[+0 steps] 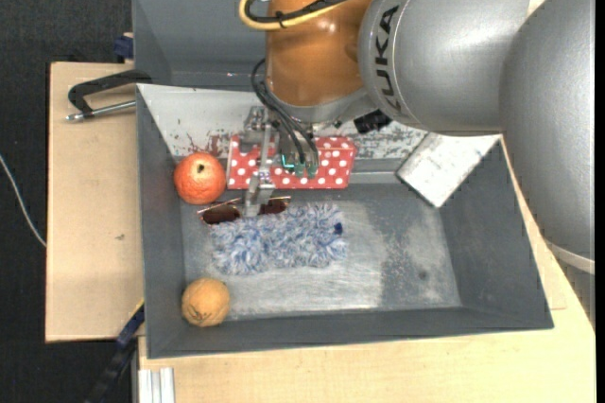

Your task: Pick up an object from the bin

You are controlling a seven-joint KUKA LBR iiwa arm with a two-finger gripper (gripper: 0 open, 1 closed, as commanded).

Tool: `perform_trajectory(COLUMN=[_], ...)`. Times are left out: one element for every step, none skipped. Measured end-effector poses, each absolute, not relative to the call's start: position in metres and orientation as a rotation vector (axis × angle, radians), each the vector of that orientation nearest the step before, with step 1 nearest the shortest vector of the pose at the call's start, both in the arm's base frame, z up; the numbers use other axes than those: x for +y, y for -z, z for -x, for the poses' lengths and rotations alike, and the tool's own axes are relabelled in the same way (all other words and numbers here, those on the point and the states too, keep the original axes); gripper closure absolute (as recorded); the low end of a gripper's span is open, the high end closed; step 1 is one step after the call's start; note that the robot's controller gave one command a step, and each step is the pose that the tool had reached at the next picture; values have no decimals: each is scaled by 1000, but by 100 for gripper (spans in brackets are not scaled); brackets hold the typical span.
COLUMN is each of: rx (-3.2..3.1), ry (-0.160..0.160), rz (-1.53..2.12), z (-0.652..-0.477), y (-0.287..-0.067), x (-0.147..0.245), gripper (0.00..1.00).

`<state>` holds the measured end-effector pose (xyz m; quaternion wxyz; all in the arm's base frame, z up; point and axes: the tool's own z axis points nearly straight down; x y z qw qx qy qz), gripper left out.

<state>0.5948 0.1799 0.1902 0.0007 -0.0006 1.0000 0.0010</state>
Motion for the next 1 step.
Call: perform_trajectory(rx=[3134], ry=[-3], rz=[174], z=[-593], y=[-185], x=[178], gripper=[0])
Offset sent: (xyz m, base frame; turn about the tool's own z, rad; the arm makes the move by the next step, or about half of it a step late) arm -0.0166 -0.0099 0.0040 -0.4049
